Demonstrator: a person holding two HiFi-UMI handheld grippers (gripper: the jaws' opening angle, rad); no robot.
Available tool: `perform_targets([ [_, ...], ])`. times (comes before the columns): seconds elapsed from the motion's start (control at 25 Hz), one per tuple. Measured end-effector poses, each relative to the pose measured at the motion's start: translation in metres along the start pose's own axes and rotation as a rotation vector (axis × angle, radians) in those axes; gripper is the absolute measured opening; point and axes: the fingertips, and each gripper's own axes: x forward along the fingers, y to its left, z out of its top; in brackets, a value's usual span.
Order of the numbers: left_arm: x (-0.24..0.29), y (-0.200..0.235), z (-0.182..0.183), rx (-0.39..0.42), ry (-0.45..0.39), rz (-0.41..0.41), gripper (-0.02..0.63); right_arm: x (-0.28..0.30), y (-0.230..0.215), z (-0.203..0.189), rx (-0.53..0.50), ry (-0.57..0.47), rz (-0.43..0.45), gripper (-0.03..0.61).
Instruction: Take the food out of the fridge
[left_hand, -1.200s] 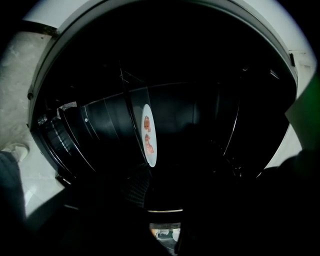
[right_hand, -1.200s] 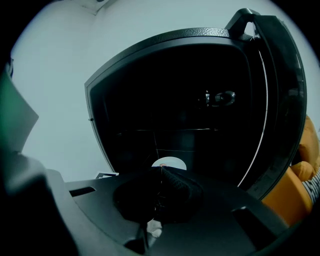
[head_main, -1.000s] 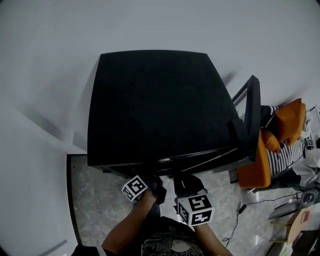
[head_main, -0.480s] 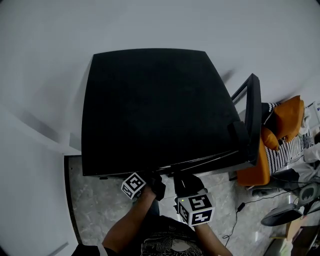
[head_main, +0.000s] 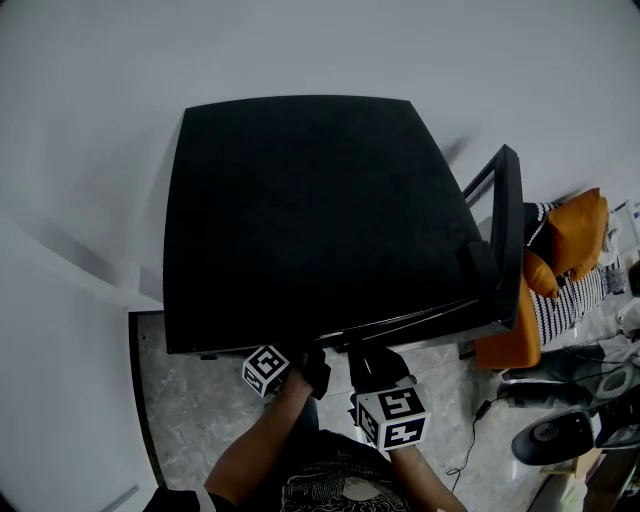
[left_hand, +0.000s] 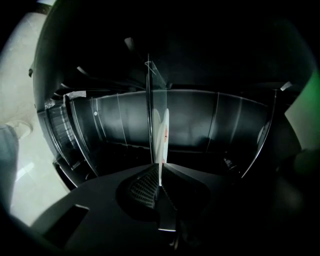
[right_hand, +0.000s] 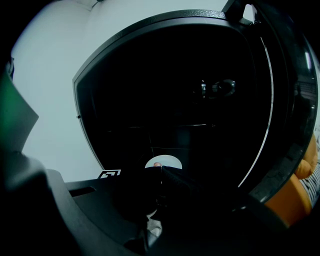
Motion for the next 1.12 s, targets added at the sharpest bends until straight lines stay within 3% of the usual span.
perform_targets([
  [0.52,-0.02,-0.017,-0.014,0.015,0.029,-0.051,0.023,-0.02,0.003,-0.008,-0.007,-0.016,-0.012,0.021],
  [1.12,-0.089,-0.057,-0.05,0.061,0.007,-0.134,0.023,-0.074,0.029,-0.035,0.006,-0.066,0.044,0.021],
])
